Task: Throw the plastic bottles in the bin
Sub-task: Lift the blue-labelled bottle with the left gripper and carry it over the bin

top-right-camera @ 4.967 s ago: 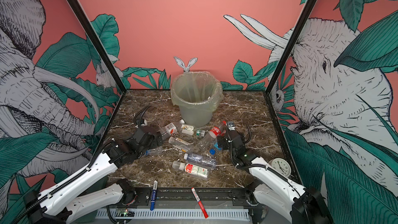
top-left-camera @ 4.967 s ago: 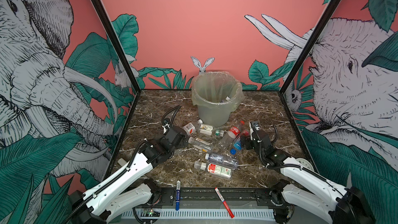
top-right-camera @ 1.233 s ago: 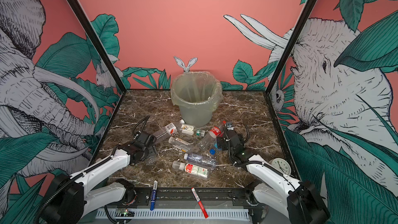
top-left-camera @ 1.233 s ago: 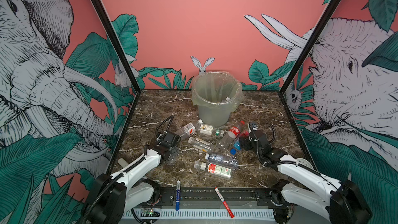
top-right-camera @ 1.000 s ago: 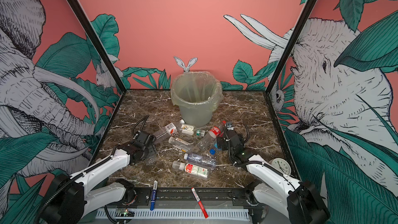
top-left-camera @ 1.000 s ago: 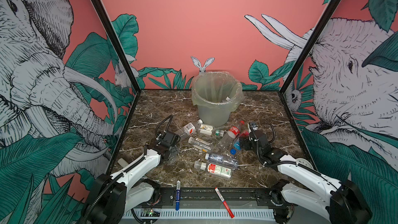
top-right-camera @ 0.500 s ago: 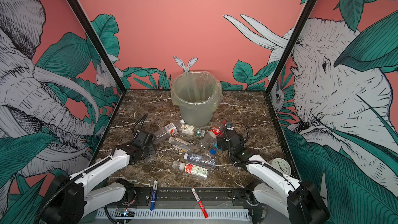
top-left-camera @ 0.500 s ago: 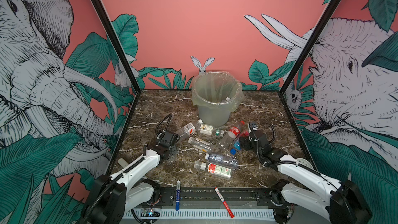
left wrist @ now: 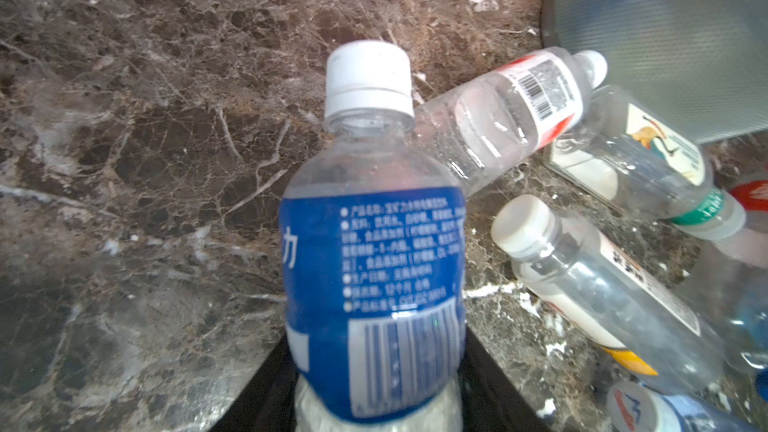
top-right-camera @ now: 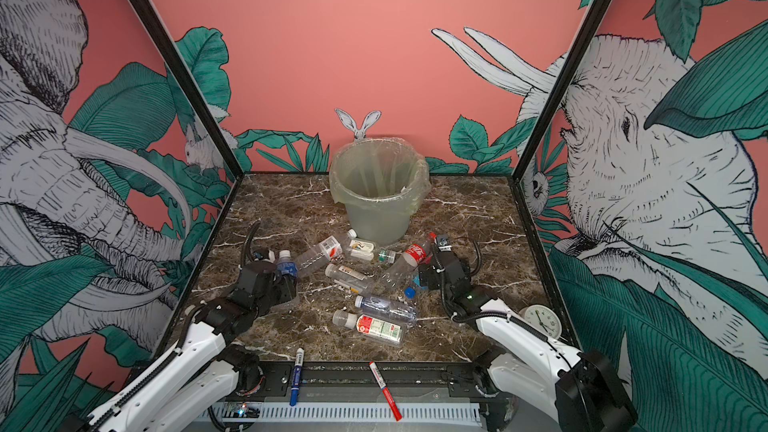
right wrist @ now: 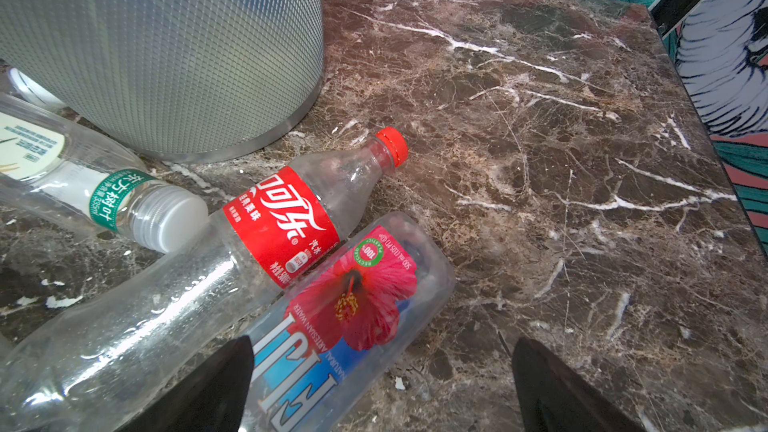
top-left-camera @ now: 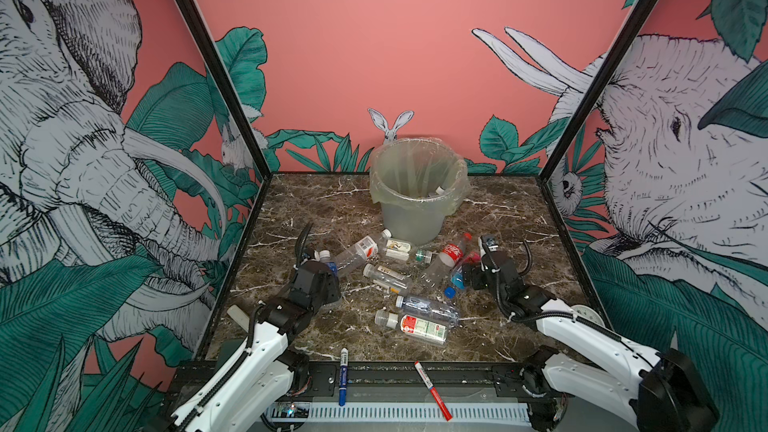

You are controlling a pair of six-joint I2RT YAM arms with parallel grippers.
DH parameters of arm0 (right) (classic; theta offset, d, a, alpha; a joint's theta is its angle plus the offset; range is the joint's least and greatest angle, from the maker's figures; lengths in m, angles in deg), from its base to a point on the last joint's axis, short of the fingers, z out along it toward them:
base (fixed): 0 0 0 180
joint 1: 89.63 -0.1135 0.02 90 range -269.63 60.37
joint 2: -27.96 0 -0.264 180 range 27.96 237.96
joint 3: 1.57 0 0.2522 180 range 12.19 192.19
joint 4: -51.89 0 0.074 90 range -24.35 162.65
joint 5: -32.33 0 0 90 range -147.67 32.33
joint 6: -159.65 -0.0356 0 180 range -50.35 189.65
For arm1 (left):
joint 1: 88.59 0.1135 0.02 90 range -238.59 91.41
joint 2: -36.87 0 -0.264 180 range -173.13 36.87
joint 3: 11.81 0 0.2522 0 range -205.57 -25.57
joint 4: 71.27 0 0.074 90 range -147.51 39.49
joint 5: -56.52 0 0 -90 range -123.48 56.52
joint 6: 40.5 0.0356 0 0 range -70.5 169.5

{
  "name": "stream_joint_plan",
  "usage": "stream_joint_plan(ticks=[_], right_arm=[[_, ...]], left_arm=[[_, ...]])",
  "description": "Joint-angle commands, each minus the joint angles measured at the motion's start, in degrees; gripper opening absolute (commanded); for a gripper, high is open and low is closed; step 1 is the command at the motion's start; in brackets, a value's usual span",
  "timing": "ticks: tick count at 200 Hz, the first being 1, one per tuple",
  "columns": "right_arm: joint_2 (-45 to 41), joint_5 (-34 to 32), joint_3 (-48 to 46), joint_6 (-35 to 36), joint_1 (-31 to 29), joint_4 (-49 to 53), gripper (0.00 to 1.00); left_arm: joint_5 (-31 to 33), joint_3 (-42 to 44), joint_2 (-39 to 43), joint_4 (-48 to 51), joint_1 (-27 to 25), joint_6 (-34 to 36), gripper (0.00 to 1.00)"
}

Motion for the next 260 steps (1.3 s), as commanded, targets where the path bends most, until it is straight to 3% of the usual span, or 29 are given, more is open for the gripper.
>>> stream_joint_plan(ticks=[1, 56, 108, 147, 191, 226, 244, 247, 251, 260], right_arm=[[-0.8, -0.3, 0.4, -0.4, 0.2, -0.9, 0.99], [-0.4, -0.3, 0.4, -0.4, 0.2, -0.9, 0.99], [0.3, -0.3, 0.5, -0.4, 0.3, -1.1, 0.99], [0.5, -0.3, 0.5, -0.4, 0.3, -1.1, 0.99], [1.2, 0.1, 0.8, -0.4, 0.2, -1.2, 0.99], [0.9, 0.1, 0.9, -0.5, 0.2, -1.0, 0.99], [0.7, -0.3, 0.7, -0.5, 0.3, -0.8, 0.99], [0.7, -0.4, 0.8, -0.6, 0.3, -0.8, 0.99], [0.6, -0.5, 0.8, -0.5, 0.3, -0.6, 0.99], [0.4, -0.6, 0.9, -0.5, 0.3, -0.4, 0.99]], left_arm=[[-2.3, 1.8, 3.1, -0.8, 0.2, 3.3, 0.46], [-9.3, 3.3, 7.8, -4.9, -1.1, 9.3, 0.44], [-4.3, 0.0, 8.9, -4.3, -12.4, 16.6, 0.44], [-3.8, -6.1, 7.1, -6.8, -13.9, 19.0, 0.44], [-5.9, -33.4, -10.9, -8.5, -14.0, 24.6, 0.42], [-8.1, -62.6, -33.9, -9.0, -14.0, 29.7, 0.46], [-9.3, -78.3, -45.4, -6.7, -13.4, 31.2, 0.73], [-9.2, -80.3, -47.1, -6.6, -13.3, 31.3, 0.79], [-9.0, -83.1, -49.2, -6.3, -12.8, 31.5, 0.97], [-9.8, -89.8, -53.5, -4.8, -11.2, 30.8, 1.00]])
